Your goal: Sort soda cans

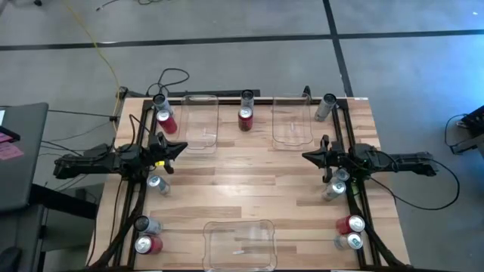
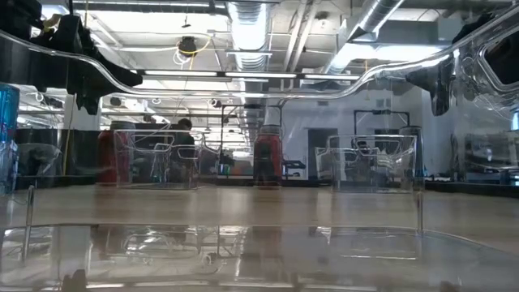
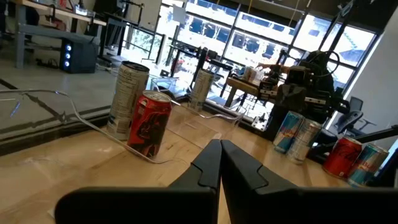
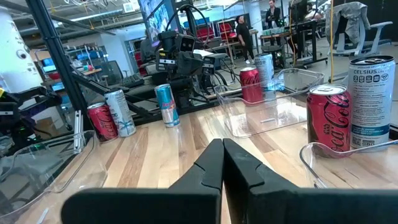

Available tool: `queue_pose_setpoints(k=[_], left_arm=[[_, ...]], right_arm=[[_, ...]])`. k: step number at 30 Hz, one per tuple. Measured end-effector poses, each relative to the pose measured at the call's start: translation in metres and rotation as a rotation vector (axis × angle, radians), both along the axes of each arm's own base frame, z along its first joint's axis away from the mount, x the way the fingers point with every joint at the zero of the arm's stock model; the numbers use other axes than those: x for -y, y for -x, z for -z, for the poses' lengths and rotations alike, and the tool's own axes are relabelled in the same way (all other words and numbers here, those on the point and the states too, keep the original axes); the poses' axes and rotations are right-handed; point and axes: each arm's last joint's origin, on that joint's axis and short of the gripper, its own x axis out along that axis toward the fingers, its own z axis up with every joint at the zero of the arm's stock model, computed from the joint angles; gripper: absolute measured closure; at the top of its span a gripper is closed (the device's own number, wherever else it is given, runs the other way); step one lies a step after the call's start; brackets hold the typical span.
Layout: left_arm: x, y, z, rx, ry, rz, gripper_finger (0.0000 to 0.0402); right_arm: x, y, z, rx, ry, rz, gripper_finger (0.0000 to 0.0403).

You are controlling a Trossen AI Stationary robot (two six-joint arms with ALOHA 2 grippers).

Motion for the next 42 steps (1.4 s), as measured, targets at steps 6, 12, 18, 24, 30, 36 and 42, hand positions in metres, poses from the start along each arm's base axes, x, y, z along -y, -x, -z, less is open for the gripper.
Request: queue_pose_setpoints(k=[6, 12, 18, 24, 30, 36, 42], left_arm=[[0.0000, 0.0000, 0.0000, 0.000, 0.000, 0.000, 0.0396], [0.0000, 0.0000, 0.0001, 0.000, 0.000, 0.000, 0.0396], [0.0000, 0.0000, 0.0000, 0.000, 0.000, 0.000, 0.0396], [0.0000, 0.0000, 0.0000, 0.000, 0.000, 0.000, 0.0396], [0.0000, 0.0000, 0.0000, 0.000, 0.000, 0.000, 0.0396], [0.0000, 0.0000, 0.0000, 0.000, 0.000, 0.000, 0.0396], [0.0000, 0.0000, -0.0001, 0.001, 0.000, 0.000, 0.0396]], right_arm=[[0.0000, 0.0000, 0.0000, 0.000, 0.000, 0.000, 0.0376], [-0.0012, -0.0002, 0.0005, -0.012, 0.066, -0.037, 0.0376], [-0.0012, -0.0002, 0.0005, -0.012, 0.068, -0.040, 0.0376], [-0.0014, -0.0002, 0.0005, -0.012, 0.070, -0.045, 0.0376], [-0.0014, -0.0002, 0.0004, -0.011, 0.071, -0.045, 0.0376], [0.0013, 0.0000, -0.0003, -0.014, 0.128, 0.006, 0.0376], [0.0025, 0.0002, -0.0024, 0.001, 0.160, 0.024, 0.0376]])
